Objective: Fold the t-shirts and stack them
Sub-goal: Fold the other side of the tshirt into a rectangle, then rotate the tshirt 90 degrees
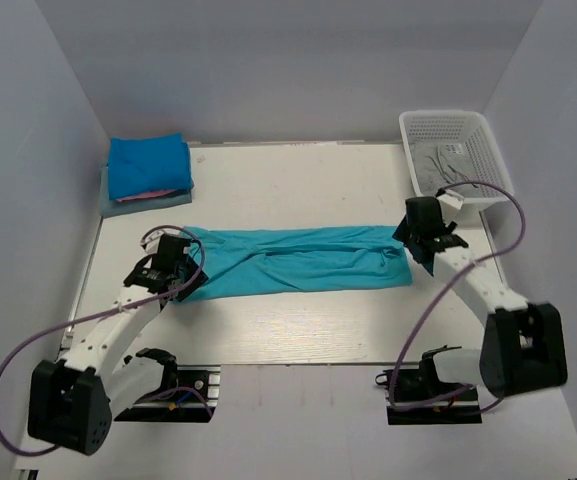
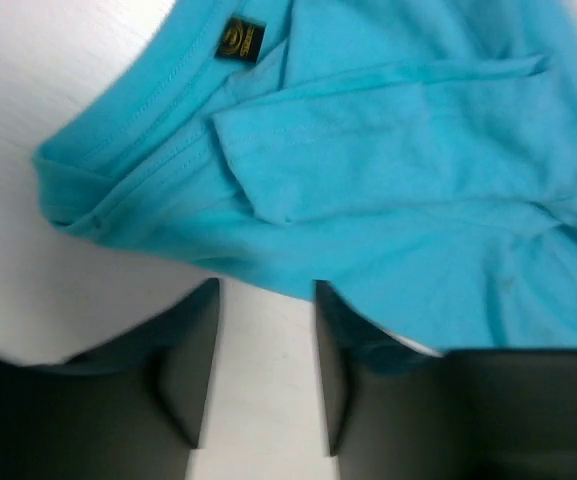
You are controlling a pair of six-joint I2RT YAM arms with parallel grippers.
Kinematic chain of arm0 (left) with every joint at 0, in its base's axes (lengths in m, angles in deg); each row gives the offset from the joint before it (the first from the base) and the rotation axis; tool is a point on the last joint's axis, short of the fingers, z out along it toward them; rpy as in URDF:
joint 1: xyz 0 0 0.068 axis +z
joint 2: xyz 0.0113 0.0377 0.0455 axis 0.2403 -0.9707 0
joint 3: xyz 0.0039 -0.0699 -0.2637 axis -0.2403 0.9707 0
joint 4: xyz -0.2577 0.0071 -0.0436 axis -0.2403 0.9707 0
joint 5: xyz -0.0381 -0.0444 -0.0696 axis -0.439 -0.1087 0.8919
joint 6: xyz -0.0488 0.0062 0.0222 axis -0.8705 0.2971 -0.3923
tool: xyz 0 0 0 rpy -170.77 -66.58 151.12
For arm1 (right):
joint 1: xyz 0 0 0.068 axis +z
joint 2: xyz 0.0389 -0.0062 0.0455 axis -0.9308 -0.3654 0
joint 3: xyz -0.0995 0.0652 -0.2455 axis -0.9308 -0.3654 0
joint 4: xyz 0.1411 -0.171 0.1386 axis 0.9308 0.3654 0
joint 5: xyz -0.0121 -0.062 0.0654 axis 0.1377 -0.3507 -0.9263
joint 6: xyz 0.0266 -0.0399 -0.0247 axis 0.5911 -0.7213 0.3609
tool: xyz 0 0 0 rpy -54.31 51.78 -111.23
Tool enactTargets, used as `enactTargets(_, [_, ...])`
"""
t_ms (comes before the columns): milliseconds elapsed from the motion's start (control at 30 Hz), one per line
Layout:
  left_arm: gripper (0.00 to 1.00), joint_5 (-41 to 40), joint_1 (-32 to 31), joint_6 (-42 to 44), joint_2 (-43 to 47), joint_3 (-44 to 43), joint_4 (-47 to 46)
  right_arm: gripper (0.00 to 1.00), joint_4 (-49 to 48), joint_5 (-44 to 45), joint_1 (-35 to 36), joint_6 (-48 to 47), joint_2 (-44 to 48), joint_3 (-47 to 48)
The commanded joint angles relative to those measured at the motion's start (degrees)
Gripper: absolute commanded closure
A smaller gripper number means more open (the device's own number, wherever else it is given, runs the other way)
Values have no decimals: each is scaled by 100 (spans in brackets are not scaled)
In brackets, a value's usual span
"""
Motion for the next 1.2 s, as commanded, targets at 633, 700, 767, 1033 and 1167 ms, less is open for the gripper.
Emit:
enactTargets(633, [0,1146,-16,685,-2754,-1529,-1578,10,-832,-2271,672,-824,-1891,988])
enactTargets(700, [0,1051,80,685,-2956,-1528,-1483,10,-552,-1815,646,-648,-1900,918])
enactTargets(767, [0,831,81,632,-3071,-1528,-1368,10,-51,-1412,619,-368,-1848,873])
enactTargets(1033, [0,856,81,632,-4316,-2353,-1375,10,-127,-2199,812,153,-944,-319])
enactTargets(1167, [0,1260,81,851,-5170,-3336,-1718,10,-339,-2814,1242,319,-863,-972])
